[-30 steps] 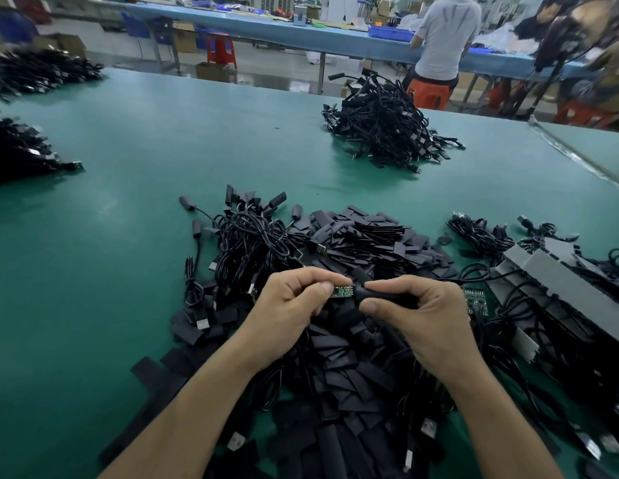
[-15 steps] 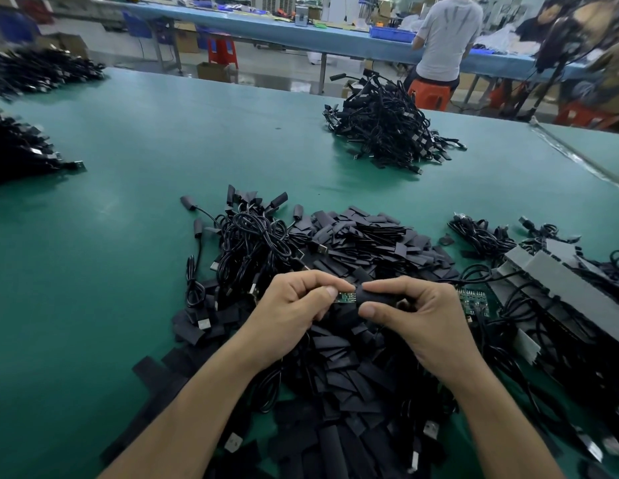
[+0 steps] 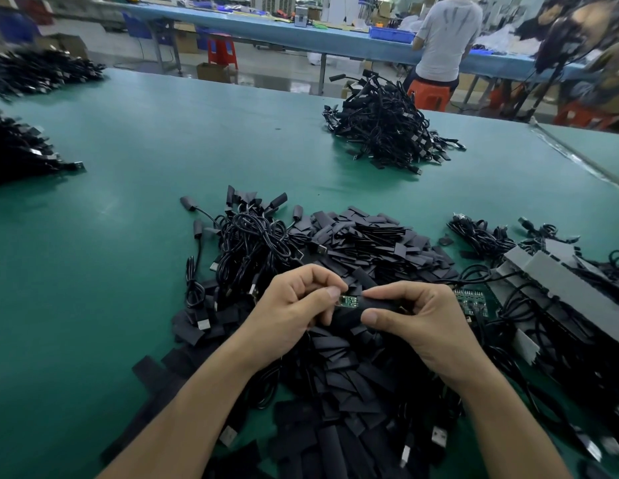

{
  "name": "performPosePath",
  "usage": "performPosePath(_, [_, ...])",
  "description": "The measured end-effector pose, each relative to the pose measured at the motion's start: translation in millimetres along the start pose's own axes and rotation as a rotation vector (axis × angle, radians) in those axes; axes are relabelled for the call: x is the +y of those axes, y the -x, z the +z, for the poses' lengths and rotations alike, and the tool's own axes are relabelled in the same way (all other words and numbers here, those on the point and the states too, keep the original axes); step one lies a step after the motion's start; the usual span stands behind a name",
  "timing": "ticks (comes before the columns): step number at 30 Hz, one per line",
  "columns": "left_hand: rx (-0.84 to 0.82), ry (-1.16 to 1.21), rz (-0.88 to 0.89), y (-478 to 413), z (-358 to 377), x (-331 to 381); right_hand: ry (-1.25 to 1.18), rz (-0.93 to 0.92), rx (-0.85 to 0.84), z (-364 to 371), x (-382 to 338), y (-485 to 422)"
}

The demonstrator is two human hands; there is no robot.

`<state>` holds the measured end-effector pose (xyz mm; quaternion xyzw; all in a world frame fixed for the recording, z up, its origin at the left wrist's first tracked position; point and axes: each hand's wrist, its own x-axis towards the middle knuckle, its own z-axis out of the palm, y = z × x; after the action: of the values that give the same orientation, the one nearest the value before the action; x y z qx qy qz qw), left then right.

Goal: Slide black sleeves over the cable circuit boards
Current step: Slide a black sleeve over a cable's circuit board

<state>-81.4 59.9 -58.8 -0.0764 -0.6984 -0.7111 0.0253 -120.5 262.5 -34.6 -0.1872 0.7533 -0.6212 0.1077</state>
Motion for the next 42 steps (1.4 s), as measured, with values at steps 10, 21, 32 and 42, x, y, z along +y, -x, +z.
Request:
performPosePath(10, [-0.058,0.006,0.037,0.3,1.2,-2.5,0.136,-0.041,0.036,2.2,0.7,-0.5])
performPosePath(21, [0.065,-0.049,-0.018,0.6,1.0,0.6,0.103,-0.199,0.156,9.7,2.5,-0.7])
performPosePath(32, [0.065,-0.182,-0.004,0.3,3.5,-5.7,0.530,-0.419,0.179,7.2,10.0,-1.2])
performPosePath(42, [0.044,-0.285,-0.016,-0.2,2.7,-3.3,0.582,-0.488,0.157,6.0,12.3,-1.9])
